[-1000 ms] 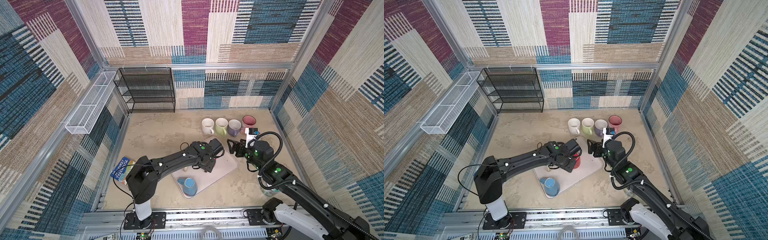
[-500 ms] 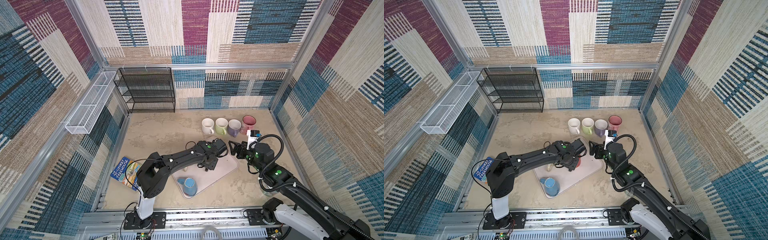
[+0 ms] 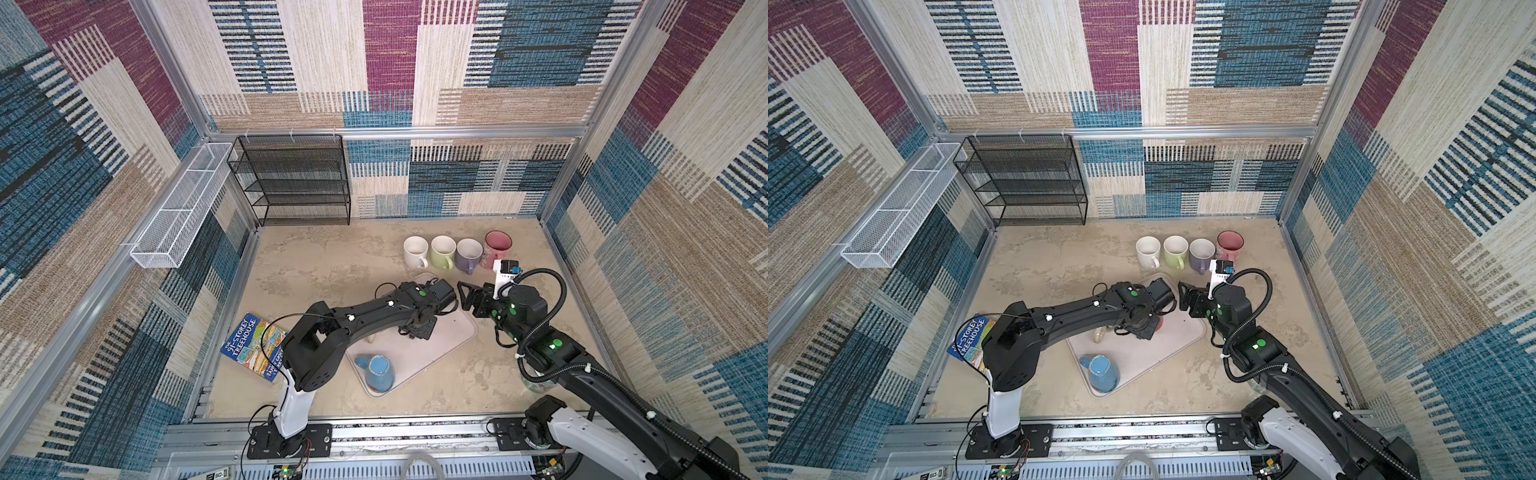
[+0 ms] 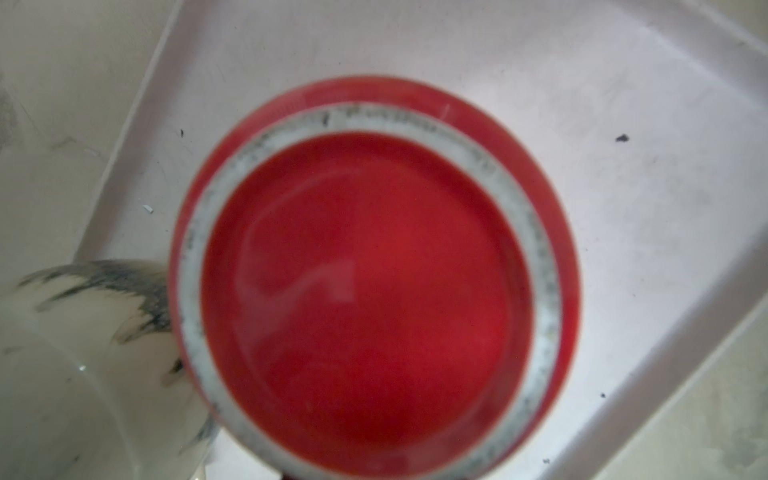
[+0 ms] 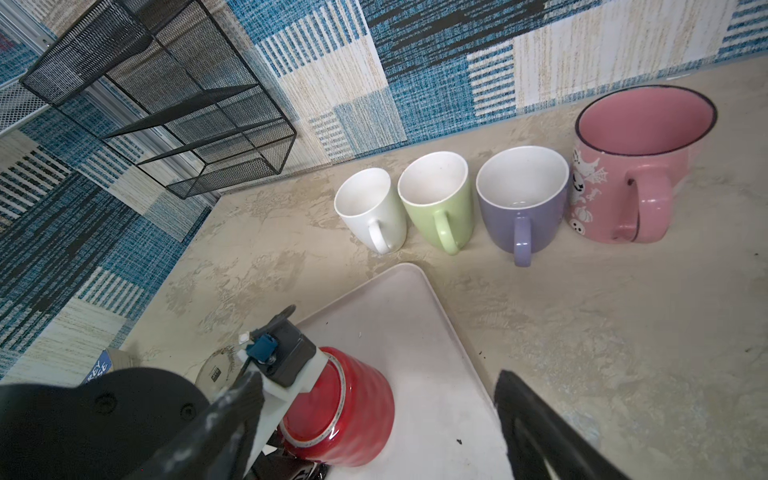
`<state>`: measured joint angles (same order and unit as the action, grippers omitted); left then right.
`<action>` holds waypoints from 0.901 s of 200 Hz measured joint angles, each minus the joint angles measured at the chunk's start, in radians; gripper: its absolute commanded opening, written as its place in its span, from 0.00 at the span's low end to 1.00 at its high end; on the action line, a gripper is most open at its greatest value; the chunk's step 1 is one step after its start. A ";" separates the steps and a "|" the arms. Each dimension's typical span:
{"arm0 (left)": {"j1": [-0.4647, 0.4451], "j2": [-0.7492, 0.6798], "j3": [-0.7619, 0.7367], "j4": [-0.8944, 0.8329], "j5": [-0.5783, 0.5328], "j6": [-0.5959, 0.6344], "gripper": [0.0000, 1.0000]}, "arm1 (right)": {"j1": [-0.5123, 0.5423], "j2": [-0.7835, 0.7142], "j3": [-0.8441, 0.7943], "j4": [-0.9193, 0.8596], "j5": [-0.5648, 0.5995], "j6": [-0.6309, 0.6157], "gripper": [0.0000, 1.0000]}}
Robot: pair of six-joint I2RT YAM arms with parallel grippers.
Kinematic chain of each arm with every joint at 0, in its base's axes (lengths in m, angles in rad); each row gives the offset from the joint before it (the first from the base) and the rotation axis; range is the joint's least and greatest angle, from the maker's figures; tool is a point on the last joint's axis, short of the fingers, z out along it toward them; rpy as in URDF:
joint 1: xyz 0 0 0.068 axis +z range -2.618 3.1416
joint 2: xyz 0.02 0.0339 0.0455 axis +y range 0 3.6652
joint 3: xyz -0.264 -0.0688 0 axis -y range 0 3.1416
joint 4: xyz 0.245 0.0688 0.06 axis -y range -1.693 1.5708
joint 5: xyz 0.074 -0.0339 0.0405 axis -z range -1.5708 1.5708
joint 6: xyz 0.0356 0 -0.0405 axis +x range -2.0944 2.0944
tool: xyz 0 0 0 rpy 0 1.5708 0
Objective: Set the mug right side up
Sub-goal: 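Lift the red mug off the tray with the left gripper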
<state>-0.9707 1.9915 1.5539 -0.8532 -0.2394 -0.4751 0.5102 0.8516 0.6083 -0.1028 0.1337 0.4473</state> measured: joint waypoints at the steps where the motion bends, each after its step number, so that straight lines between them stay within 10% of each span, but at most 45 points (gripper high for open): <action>1: 0.000 0.000 0.000 0.000 0.000 0.000 0.26 | 0.000 0.000 0.000 0.000 0.000 0.000 0.89; 96: 0.004 0.024 0.013 0.000 -0.013 0.000 0.30 | -0.005 0.009 -0.007 0.002 -0.003 -0.001 0.89; 151: 0.004 0.024 0.013 0.011 -0.016 -0.001 0.00 | -0.009 0.007 -0.009 0.002 -0.004 -0.005 0.89; 180: 0.005 0.024 0.013 0.014 -0.015 -0.001 0.00 | -0.013 0.010 -0.009 0.002 -0.019 -0.005 0.89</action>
<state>-0.9661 2.0151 1.5669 -0.8394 -0.2543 -0.4759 0.4976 0.8612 0.5991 -0.1009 0.1150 0.4427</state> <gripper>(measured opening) 0.160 0.895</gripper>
